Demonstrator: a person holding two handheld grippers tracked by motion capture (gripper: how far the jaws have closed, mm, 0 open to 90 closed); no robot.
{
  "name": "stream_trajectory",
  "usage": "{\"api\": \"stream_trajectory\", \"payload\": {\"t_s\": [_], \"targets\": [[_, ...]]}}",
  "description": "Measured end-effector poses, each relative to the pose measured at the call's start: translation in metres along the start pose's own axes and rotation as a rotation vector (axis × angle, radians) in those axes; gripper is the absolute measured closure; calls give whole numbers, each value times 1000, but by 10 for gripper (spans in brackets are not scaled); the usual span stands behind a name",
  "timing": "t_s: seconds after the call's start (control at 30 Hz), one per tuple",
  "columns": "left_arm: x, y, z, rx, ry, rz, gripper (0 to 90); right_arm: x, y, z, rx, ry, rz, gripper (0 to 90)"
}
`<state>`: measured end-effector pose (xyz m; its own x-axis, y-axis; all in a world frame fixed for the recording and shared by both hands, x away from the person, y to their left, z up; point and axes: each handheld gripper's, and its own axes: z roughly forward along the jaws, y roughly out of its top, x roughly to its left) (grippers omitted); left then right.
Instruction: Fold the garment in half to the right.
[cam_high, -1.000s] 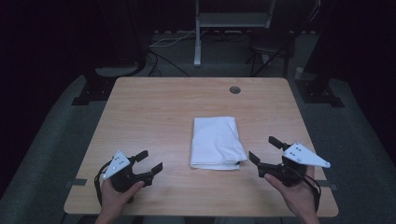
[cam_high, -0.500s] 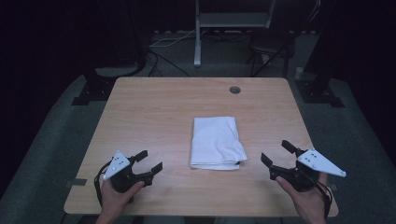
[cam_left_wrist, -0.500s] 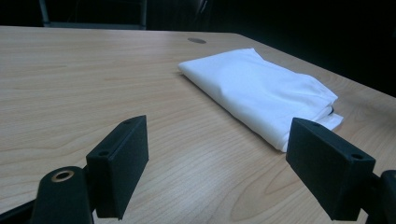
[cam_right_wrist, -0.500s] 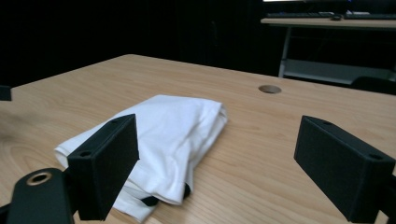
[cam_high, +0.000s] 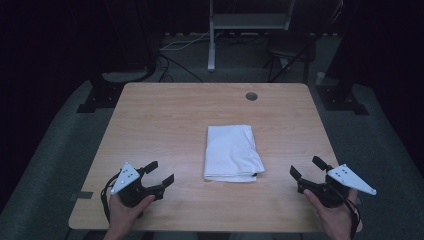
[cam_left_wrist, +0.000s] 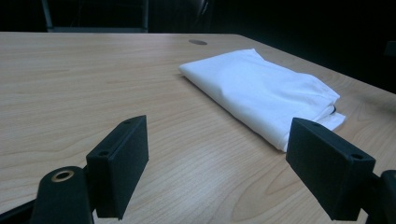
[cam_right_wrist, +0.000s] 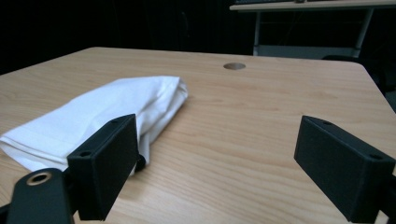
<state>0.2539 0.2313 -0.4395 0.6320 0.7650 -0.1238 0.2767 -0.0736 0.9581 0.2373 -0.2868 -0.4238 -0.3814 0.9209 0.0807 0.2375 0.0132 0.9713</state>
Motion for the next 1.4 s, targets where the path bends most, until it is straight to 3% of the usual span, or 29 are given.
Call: {"api": "stream_trajectory", "payload": {"t_s": [0.63,1.4], "targets": [[-1,0,-1,-9,16,5,207,-1,-19,6,42,-6,16,135],[-1,-1,-1,-12,22,4,207,-2,-19,6,33,7,21,135]]}}
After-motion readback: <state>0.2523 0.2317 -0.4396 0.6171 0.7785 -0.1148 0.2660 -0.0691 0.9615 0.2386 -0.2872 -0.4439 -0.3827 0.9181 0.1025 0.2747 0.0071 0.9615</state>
